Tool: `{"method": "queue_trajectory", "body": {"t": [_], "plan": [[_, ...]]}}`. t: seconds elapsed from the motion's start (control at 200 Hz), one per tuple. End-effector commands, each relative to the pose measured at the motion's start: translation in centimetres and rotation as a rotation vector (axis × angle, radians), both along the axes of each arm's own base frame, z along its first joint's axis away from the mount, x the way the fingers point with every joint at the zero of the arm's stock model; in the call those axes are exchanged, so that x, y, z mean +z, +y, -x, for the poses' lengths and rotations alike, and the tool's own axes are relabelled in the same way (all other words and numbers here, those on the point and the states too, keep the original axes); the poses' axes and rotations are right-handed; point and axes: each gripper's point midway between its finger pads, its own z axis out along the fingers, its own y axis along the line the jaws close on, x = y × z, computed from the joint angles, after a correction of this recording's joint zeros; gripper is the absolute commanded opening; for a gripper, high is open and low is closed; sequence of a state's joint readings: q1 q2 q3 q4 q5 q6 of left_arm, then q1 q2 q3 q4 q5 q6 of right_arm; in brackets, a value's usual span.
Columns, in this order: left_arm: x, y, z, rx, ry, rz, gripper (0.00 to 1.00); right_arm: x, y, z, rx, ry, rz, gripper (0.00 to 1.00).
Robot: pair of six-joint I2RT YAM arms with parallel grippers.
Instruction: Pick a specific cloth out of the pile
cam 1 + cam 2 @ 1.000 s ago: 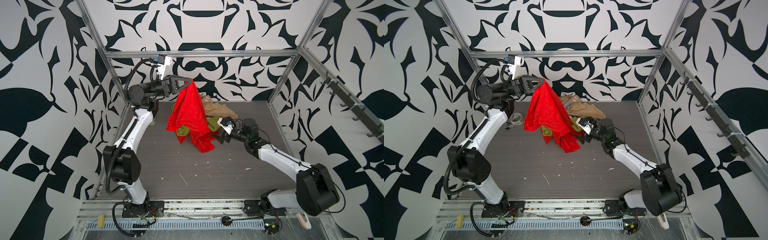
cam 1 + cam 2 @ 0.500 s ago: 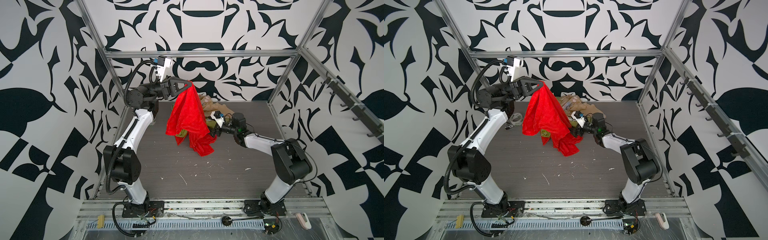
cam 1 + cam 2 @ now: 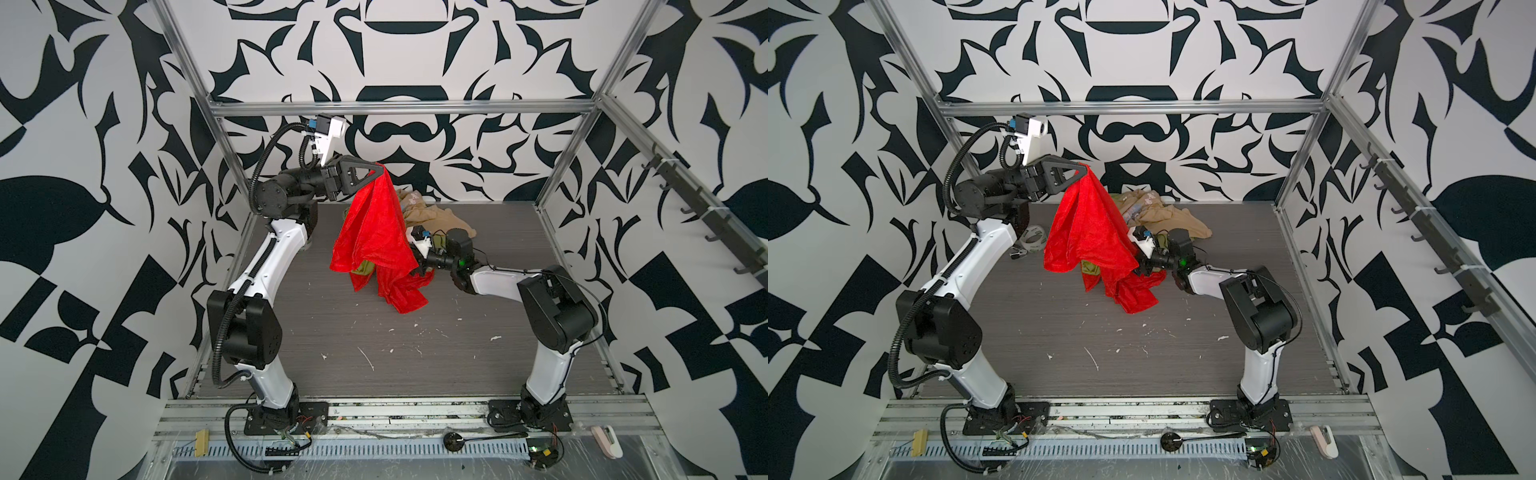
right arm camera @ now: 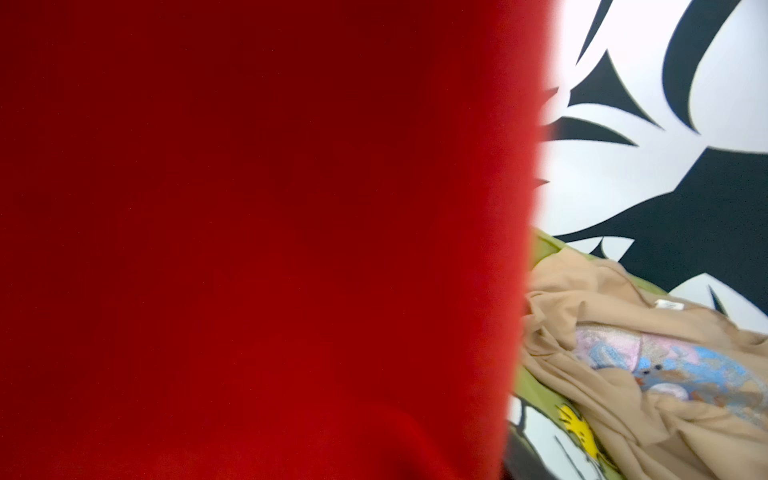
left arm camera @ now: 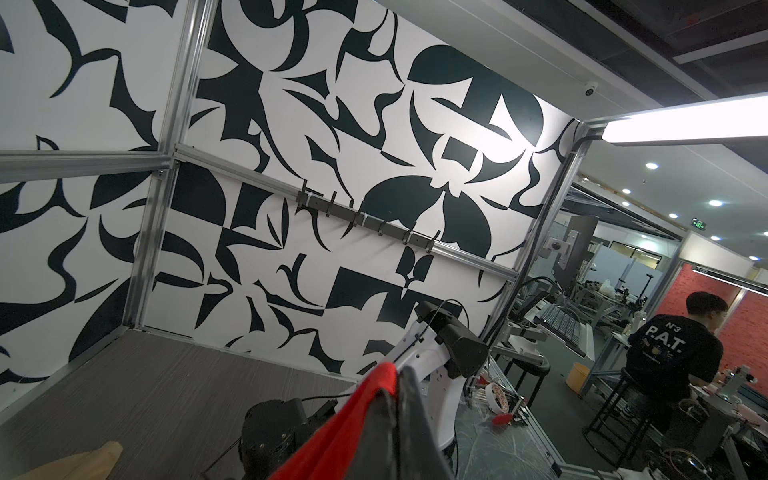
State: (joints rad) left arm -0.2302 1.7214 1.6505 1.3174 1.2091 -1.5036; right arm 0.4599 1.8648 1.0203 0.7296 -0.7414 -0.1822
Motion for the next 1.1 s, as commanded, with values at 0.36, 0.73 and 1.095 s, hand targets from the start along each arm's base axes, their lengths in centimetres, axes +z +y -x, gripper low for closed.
{"method": "queue_trajectory", "body": {"t": [0.36,0.73,1.095], "plan": [[0.9,1.6,-0.3,0.065,-0.024,0.082,0.0,7.2,-0.9,1.3,-0.022,-0.164,-0.088,0.0],[0.9,3.8,-0.6,0.16,0.003,0.118,0.0,13.0,-2.5,3.6,-0.07,-0.293,-0.067,0.0],[-0.2,4.7,0.0,0.195,0.045,0.119,0.0,17.7,-4.3,6.7,-0.104,-0.377,-0.02,0.0]]}}
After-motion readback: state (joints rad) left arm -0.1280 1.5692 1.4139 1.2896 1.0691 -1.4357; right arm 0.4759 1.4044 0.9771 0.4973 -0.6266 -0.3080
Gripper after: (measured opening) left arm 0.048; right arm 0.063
